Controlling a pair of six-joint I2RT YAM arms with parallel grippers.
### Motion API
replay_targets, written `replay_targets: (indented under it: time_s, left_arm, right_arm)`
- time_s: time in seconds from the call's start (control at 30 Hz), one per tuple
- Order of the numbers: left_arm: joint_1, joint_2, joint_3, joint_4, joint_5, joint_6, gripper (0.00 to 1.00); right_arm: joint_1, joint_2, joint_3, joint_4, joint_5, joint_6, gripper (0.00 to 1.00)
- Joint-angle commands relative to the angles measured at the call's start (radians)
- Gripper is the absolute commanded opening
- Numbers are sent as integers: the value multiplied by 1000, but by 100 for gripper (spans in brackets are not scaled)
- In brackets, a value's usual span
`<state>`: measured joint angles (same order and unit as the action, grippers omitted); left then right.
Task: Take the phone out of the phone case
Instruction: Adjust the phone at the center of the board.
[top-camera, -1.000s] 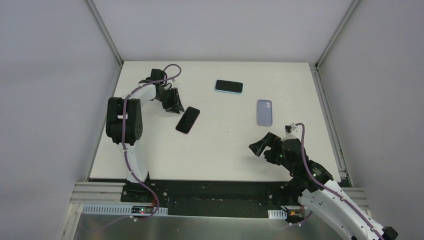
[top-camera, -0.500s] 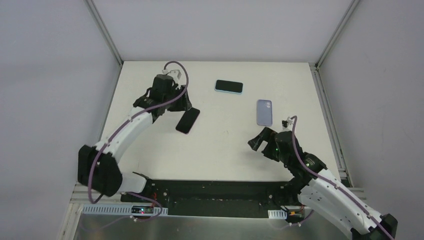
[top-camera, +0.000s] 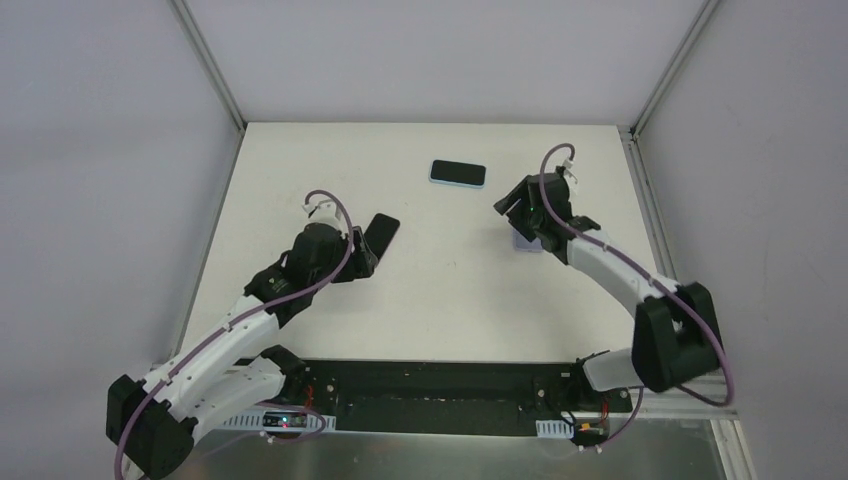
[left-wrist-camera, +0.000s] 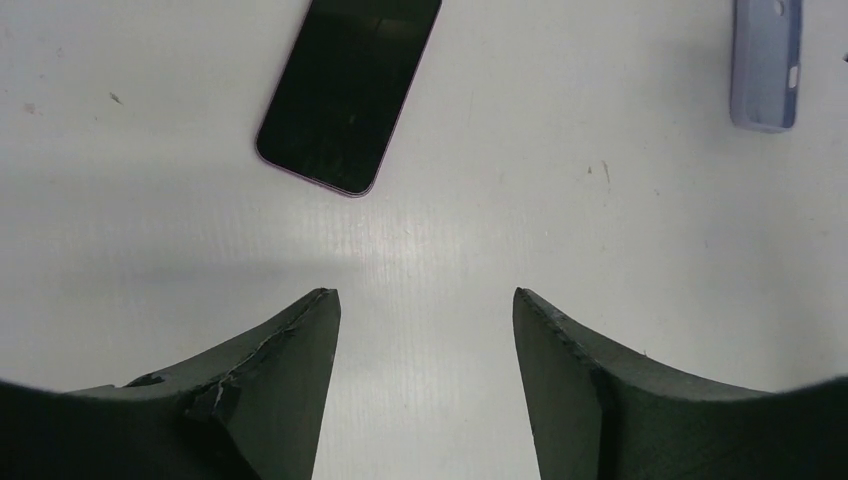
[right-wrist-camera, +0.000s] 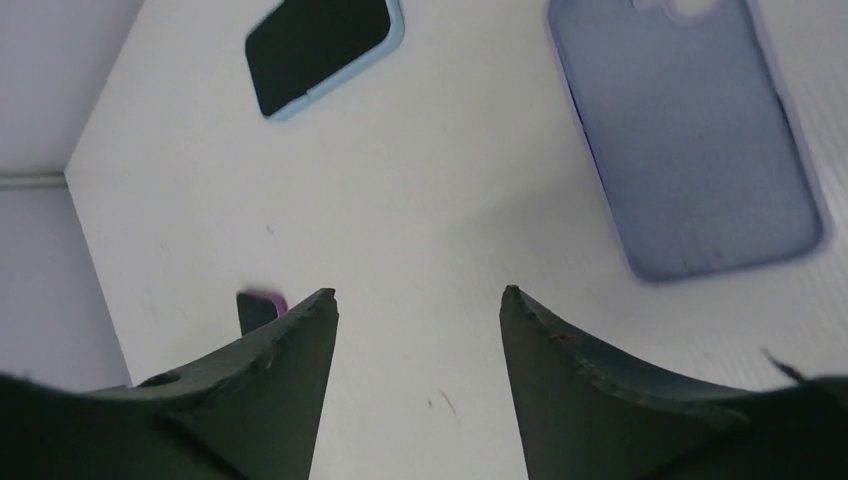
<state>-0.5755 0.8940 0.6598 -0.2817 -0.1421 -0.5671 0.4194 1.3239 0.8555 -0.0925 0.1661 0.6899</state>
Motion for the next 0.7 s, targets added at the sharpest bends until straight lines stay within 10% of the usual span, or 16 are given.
replay_targets:
  time_s: [0.0, 0.67]
  left_arm:
    - [-3, -129, -45, 26, -35, -55, 64]
    - [-3, -241, -173, 84, 10, -145, 58]
  right_arm:
    - [-96, 219, 186, 166, -81, 69, 58]
    - [-258, 922, 903, 152, -264, 438, 41]
